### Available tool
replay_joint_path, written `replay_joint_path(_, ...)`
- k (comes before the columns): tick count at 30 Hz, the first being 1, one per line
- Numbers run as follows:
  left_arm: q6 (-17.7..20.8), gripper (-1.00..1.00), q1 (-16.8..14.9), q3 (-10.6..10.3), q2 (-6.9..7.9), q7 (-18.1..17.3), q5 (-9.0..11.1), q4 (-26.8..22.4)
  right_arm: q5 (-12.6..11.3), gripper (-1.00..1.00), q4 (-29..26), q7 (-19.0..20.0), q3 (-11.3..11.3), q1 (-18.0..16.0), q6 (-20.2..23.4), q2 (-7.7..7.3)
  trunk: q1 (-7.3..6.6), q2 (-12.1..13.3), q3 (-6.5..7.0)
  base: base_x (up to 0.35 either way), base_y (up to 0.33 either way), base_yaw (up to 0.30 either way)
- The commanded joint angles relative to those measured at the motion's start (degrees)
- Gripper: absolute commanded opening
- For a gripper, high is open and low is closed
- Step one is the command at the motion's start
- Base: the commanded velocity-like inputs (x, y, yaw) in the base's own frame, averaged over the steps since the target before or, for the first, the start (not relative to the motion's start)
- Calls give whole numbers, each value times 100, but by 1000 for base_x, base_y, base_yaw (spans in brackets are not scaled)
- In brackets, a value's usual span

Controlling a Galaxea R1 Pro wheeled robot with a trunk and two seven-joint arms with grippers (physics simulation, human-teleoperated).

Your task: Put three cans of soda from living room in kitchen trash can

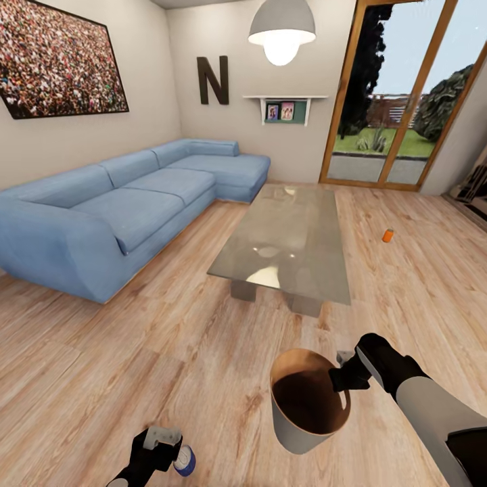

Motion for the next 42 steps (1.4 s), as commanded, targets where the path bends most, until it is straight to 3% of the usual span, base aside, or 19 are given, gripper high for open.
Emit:
replay_joint_path(1, -5, 100, 0, 0, 0, 0, 1, 0, -139, -100, -3, 38, -13, -2, 31, 0, 0, 0, -4, 0, 0, 0)
replay_joint_path(10, -23, 100, 0, 0, 0, -1, 13, 2, -130, -100, -309, 38, -13, 0, 52, -33, 0, 0, -14, 0, 0, 0)
replay_joint_path(18, -24, 100, 0, 0, 0, -1, 14, 2, -148, -100, -905, 38, -49, 9, 240, -279, 0, 0, -15, 0, 0, 0)
replay_joint_path(23, -19, 100, 0, 0, 0, -1, 0, 2, -151, -100, -1042, 39, -190, 12, 240, -323, 109, -201, -105, 0, 0, 0)
replay_joint_path(42, -15, 100, 0, 0, 0, -13, -4, 2, -160, -100, -1063, 40, -212, 17, 240, -320, 527, -963, -558, 0, 0, 0)
